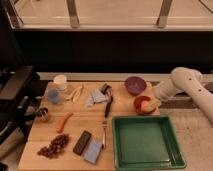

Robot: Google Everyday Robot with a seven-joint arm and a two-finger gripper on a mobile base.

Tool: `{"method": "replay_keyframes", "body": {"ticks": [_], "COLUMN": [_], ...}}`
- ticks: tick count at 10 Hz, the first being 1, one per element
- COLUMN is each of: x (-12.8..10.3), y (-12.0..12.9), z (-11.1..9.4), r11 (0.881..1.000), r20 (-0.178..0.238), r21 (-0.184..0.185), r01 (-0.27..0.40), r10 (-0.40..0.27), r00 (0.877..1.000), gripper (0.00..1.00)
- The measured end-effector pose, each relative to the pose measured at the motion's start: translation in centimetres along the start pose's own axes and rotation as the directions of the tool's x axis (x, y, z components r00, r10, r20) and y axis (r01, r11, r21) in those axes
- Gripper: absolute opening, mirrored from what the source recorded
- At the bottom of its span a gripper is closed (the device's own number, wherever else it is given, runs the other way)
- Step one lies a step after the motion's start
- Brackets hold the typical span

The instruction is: Place grapes in paper cup

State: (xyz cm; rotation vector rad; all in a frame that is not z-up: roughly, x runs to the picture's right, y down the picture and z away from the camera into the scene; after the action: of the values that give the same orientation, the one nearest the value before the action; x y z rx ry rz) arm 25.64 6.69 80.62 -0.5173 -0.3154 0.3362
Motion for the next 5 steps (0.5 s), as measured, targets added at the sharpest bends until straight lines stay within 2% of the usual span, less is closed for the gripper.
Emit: {"method": "replay_keyframes", "body": {"ticks": [1,3,5], "x": [-1.7,-6.2,-11.5], "y": [0.4,1.6,3.9], "z": [0.2,1.1,2.2], "r11": [0.998,0.984,0.955], "r20": [0.022,0.086,0.179], "r21": [-0.020,-0.065,-0.118], "r01": [0.054,0.164,0.272], "r10": [-0.054,-0.158,-0.248], "r00": [0.998,0.984,0.952], "gripper": [0.72,0.72,0.72]}}
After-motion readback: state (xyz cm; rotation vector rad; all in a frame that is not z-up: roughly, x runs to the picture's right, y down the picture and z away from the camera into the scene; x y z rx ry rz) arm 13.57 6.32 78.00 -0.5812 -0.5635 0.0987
